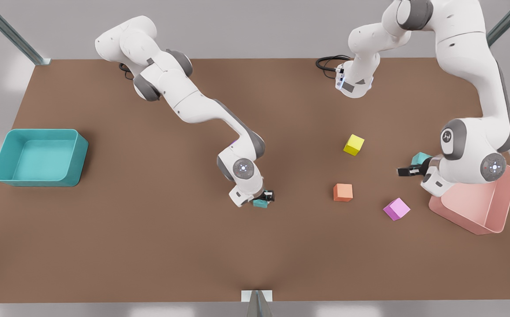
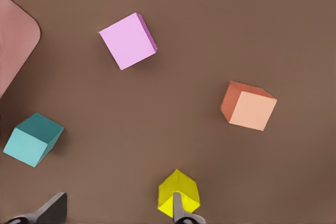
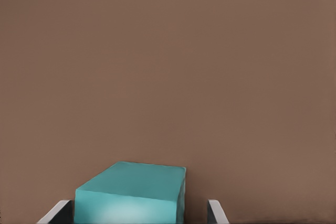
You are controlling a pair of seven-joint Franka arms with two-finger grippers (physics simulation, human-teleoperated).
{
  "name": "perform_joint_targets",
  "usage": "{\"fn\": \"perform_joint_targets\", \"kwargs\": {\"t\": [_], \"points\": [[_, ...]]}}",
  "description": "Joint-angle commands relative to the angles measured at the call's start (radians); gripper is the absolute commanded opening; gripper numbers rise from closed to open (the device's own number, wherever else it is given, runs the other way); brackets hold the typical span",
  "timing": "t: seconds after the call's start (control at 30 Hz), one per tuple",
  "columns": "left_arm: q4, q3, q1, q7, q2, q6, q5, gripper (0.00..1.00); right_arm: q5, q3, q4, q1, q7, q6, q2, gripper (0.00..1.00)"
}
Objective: Stack the two blue cubes on top of each other
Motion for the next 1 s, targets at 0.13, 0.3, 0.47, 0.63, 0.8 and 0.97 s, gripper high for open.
{"fn": "perform_joint_targets", "kwargs": {"t": [0.13, 0.3, 0.47, 0.63, 0.8, 0.97], "points": [[-0.328, 0.035, 0.135, 0.86, -0.053, 0.475, 0.016, 1.0, 0.01, -0.007, -0.016, -0.058, 0.301, -0.085, -0.128, 1.0], [-0.331, 0.095, 0.138, 1.226, -0.051, 0.479, 0.02, 1.0, 0.059, 0.002, -0.016, -0.259, -0.193, -0.471, -0.302, 1.0], [-0.418, 0.127, 0.144, 1.227, -0.043, 0.65, 0.093, 1.0, -0.108, -0.032, -0.031, -0.518, -0.915, -0.988, -0.581, 1.0], [-0.474, 0.137, 0.149, 1.227, -0.033, 0.734, 0.094, 1.0, -0.086, -0.023, -0.369, -0.546, -0.929, -0.998, -0.983, 1.0], [-0.48, 0.15, 0.158, 1.226, -0.019, 0.774, 0.093, 1.0, -0.045, -0.03, -0.581, -0.552, -0.919, -0.815, -1.015, 1.0], [-0.481, 0.149, 0.165, 1.22, 0.009, 0.801, 0.088, 1.0, -0.063, -0.03, -0.582, -0.552, -0.925, -0.8, -1.0, 1.0]]}}
